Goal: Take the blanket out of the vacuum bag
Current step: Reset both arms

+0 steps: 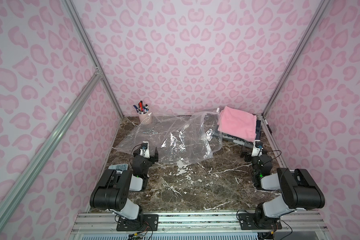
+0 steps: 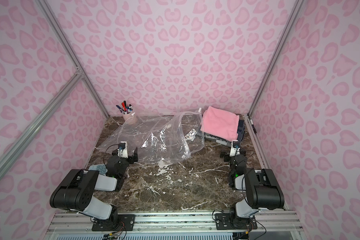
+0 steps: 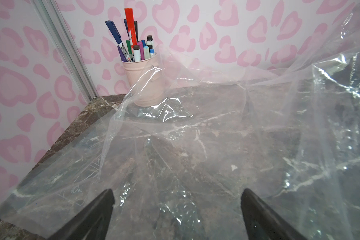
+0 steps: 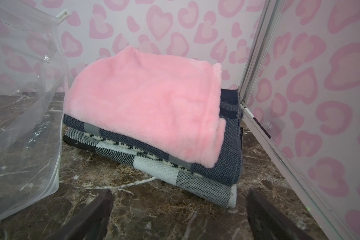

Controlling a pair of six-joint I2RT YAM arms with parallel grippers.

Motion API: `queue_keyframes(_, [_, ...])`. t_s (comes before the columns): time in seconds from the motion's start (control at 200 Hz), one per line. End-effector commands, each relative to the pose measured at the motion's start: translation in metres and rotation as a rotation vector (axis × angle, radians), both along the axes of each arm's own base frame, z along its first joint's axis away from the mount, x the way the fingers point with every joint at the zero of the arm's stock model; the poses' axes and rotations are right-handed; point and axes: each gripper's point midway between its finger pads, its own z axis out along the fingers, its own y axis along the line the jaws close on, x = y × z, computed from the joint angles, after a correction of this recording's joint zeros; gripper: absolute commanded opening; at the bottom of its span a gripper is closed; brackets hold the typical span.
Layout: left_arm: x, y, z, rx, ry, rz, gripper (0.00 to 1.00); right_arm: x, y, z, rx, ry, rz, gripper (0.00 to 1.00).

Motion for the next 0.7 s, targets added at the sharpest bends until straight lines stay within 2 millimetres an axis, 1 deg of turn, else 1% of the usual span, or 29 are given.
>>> queue_keyframes(0.0, [0.002, -0.001, 0.011, -0.004, -0.043, -0.005, 0.97, 0.001, -0.001, 0.004, -0.002, -0.015, -0.009, 0.99])
queue_keyframes(0.23, [0.002, -0.001, 0.01, -0.005, -0.04, -0.002, 0.97, 0.001, -0.002, 0.005, -0.002, -0.018, -0.011, 1.0])
queue_keyframes(0.25, [0.002, 0.0, 0.01, -0.005, -0.04, 0.002, 0.97, 0.0, -0.005, 0.006, 0.004, -0.023, -0.035, 0.99])
queue_keyframes(0.275, [0.003, 0.003, 0.011, -0.013, -0.041, 0.023, 0.97, -0.004, -0.016, 0.009, 0.021, -0.037, -0.109, 0.99])
queue_keyframes(0.32, [0.001, 0.009, 0.012, -0.019, -0.045, 0.053, 0.97, -0.018, -0.035, 0.014, 0.057, -0.072, -0.232, 1.0])
queue_keyframes(0.37, [0.001, 0.005, 0.011, -0.015, -0.044, 0.032, 0.97, -0.03, -0.037, 0.021, 0.066, -0.12, -0.237, 0.99])
queue_keyframes(0.415, [-0.001, -0.013, 0.012, 0.012, -0.052, -0.08, 0.97, -0.032, -0.034, 0.021, 0.055, -0.131, -0.216, 0.99])
queue_keyframes(0.435, [-0.003, -0.019, 0.012, 0.02, -0.053, -0.118, 0.97, -0.03, -0.028, 0.02, 0.041, -0.12, -0.176, 1.0])
queue_keyframes(0.46, [-0.007, -0.023, 0.014, 0.024, -0.068, -0.148, 0.97, -0.024, -0.015, 0.018, 0.019, -0.11, -0.1, 0.99])
queue_keyframes(0.49, [-0.012, -0.028, 0.016, 0.032, -0.088, -0.182, 0.97, -0.017, 0.009, 0.015, -0.018, -0.094, 0.044, 1.0])
queue_keyframes(0.515, [-0.013, -0.029, 0.017, 0.034, -0.092, -0.191, 0.97, -0.011, 0.026, 0.012, -0.057, -0.08, 0.142, 1.0])
queue_keyframes(0.525, [-0.012, -0.029, 0.016, 0.034, -0.089, -0.191, 0.97, -0.01, 0.028, 0.011, -0.07, -0.076, 0.156, 1.0])
queue_keyframes(0.58, [-0.005, -0.023, 0.014, 0.021, -0.067, -0.153, 0.97, -0.009, 0.016, 0.011, -0.038, -0.061, 0.087, 1.0])
queue_keyframes(0.64, [0.004, -0.005, 0.009, -0.007, -0.033, -0.042, 0.97, -0.001, 0.003, 0.007, -0.012, -0.033, 0.008, 1.0])
queue_keyframes(0.655, [0.004, -0.004, 0.009, -0.008, -0.033, -0.036, 0.97, 0.001, -0.002, 0.006, -0.006, -0.025, -0.018, 1.0])
queue_keyframes(0.695, [0.003, -0.004, 0.01, -0.01, -0.036, -0.036, 0.97, 0.001, -0.003, 0.005, -0.004, -0.017, -0.028, 1.0])
